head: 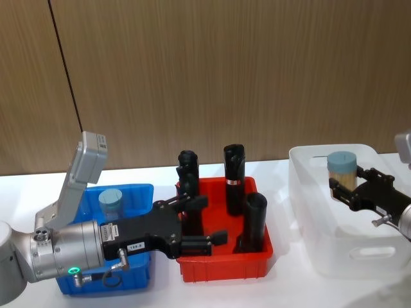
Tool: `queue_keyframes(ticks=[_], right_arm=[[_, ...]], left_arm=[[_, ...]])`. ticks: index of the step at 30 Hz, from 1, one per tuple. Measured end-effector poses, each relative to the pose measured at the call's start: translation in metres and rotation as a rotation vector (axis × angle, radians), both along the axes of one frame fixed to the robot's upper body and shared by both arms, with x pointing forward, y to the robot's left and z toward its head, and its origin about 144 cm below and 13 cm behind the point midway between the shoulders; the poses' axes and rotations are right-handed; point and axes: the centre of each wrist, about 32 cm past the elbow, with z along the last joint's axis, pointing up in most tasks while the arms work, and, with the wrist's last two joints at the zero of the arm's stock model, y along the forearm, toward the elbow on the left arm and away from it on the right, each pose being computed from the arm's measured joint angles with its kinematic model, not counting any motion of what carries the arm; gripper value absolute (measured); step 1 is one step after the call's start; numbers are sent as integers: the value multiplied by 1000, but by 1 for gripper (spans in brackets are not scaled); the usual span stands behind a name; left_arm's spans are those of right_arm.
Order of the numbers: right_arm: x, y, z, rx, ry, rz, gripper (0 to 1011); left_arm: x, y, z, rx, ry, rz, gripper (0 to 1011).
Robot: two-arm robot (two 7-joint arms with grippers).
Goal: Pick the cotton swabs from the blue box and place them into the white box.
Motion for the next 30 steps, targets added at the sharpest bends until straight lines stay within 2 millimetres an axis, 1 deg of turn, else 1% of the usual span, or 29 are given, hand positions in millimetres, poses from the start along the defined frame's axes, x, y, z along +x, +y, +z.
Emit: queue_keyframes(ticks=[3,5,7,9,11,12,14,15,16,24,30], right_arm=[[5,-2,-5,-1,16,-20,642],[7,-2,-7,-1,22,-29,717],[10,-3,-10,-2,33,-42,753],[12,-4,-12,-1,40,-50,825],[14,-5,-13,0,47,-58,850],[15,-5,-14,0,48,-60,908],[16,-5,-15,-1,51,-63,941],[17,-6,-15,-2,54,-66,982],[17,-6,-16,-2,55,-68,998],[18,-5,-17,-1,58,-72,1001],[12,2,-18,8,42,-65,1002]], left_arm=[[0,0,0,0,0,0,1004],[0,0,0,0,0,0,1004],[0,0,0,0,0,0,1004],[0,0,0,0,0,0,1004],[0,0,0,0,0,0,1004],[0,0,0,0,0,0,1004],[0,0,0,0,0,0,1004],[0,0,0,0,0,0,1004],[0,0,0,0,0,0,1004],[0,0,0,1,0,2,1004],[-1,-3,-2,10,-9,33,1004]])
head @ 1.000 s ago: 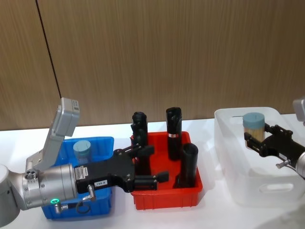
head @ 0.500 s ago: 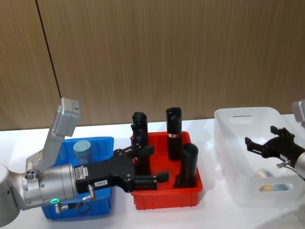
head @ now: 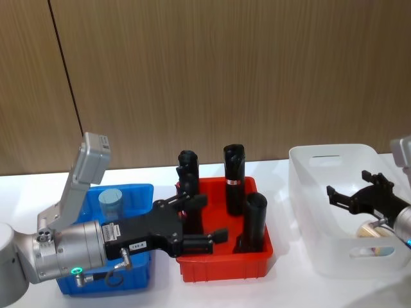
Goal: Pick the cotton swabs from the blue box and place them into the white box.
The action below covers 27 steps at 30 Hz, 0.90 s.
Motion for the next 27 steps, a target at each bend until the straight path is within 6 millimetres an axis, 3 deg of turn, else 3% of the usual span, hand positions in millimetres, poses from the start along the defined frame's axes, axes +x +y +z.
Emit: queue_keyframes(ticks=[27], right_arm=[[-69,63,4,113,-160,29,1002]], left_arm=[[-16,-27,-16,76,-103,288,1004]])
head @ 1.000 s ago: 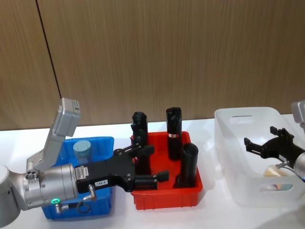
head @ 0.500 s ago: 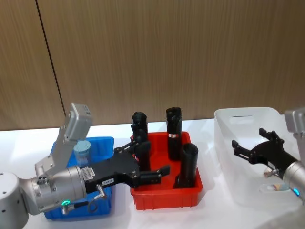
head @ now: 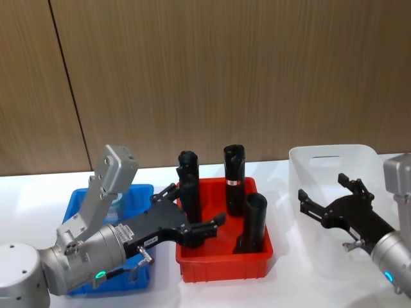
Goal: Pick the cotton swabs from the blue box and place them into the white box.
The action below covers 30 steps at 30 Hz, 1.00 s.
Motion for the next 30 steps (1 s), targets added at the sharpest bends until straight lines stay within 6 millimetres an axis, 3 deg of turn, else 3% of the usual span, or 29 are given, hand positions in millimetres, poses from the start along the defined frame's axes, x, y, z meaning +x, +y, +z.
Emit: queue_keyframes(ticks=[13,30], right_arm=[[-31,19,9,62,-61,-5,1001],[-34,21,10,68,-66,-6,1002]], left_arm=[[-9,-14,-7,22,-61,138,1004],[-21,-30,-16,34,-147,313,1004]])
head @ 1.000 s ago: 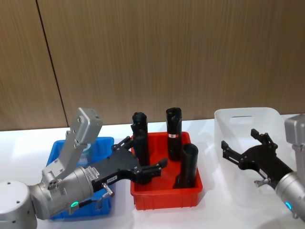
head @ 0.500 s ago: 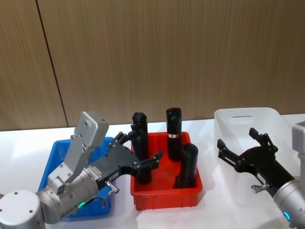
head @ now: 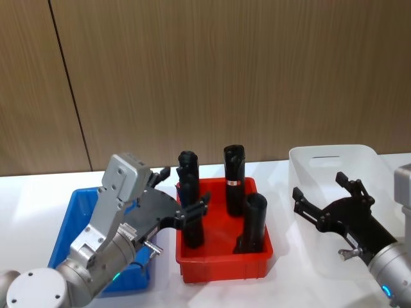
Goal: Pick the cotton swabs from the blue box and place them into the white box.
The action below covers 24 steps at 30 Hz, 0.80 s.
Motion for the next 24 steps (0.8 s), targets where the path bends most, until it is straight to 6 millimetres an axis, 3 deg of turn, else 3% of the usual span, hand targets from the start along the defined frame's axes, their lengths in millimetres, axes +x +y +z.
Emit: queue_keyframes(ticks=[24], right_arm=[[0,0,0,-1,1,1,1002]], left_arm=[[-13,-17,-7,-5,-98,174,1004]])
